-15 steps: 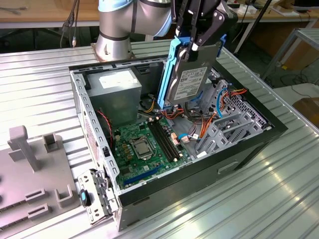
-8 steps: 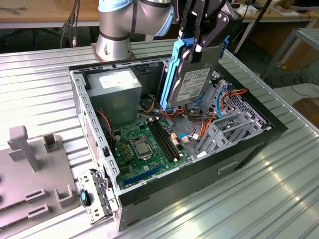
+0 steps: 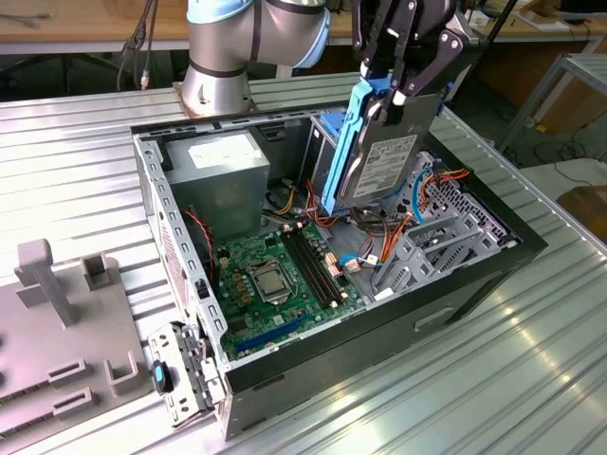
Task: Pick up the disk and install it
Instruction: 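Insert the disk into the insertion slot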
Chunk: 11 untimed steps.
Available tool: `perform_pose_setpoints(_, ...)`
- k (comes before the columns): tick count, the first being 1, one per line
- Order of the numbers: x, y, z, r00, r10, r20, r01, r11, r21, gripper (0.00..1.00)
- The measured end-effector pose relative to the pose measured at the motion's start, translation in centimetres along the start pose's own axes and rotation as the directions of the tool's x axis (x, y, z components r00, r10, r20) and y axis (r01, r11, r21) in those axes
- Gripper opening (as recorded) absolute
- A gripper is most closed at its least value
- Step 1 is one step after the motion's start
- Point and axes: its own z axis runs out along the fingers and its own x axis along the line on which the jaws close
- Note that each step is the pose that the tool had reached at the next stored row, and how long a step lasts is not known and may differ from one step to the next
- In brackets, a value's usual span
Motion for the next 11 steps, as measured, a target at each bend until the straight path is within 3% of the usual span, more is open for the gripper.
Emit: perform_pose_setpoints(11,1.77,-0.35,0.18,1.0,0.002,-0.0095,-0.002,1.0,-0.0002,0.37)
